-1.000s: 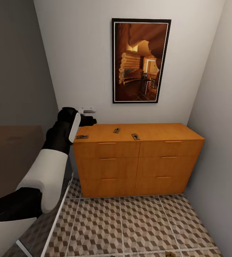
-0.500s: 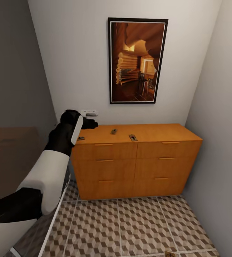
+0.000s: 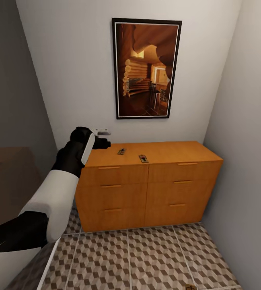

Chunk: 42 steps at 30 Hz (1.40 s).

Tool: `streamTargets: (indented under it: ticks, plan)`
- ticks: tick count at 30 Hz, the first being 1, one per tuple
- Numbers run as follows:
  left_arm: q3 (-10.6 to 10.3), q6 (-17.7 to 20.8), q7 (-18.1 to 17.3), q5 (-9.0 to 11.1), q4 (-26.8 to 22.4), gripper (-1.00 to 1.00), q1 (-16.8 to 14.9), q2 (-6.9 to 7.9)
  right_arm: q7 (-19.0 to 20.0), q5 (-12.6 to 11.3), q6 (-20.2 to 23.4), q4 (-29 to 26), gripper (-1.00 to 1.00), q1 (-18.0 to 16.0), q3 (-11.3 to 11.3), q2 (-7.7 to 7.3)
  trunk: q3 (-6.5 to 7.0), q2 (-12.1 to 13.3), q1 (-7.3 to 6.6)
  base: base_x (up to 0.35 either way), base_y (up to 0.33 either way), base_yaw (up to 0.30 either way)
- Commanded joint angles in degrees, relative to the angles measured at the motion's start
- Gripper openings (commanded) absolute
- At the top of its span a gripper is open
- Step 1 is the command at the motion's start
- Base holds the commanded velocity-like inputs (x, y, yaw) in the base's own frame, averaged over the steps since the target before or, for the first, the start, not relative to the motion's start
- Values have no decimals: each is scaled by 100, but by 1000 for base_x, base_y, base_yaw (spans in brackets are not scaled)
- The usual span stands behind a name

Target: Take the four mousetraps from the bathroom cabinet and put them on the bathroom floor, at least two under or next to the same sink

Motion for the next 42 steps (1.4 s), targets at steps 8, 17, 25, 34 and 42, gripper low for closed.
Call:
streamTargets:
  ticks: [8, 17, 25, 34, 42]
  plan:
    - [-8, 12, 27, 8, 261, 100, 6, 0, -15, 38, -10, 4, -100, -4, -11, 8, -6, -3, 1, 236, -113, -1]
    - [-8, 7, 27, 5, 478, 100, 8, -6, -15, 38, -10, 6, -100, -4, -11, 9, -6, -3, 1, 271, -150, 0]
    - [-8, -7, 24, -1, 807, 100, 8, -9, -15, 38, -10, 7, -100, -4, -11, 9, -6, -3, 1, 253, -181, 0]
    - [-8, -15, 19, -1, 946, 100, 59, -5, -15, 38, -7, 7, -100, -4, -11, 9, -6, -3, 1, 131, -112, 0]
    - [-8, -19, 9, -1, 1056, 100, 97, 7, -15, 38, -4, 7, -100, -4, -11, 9, -6, -3, 1, 10, -9, 0]
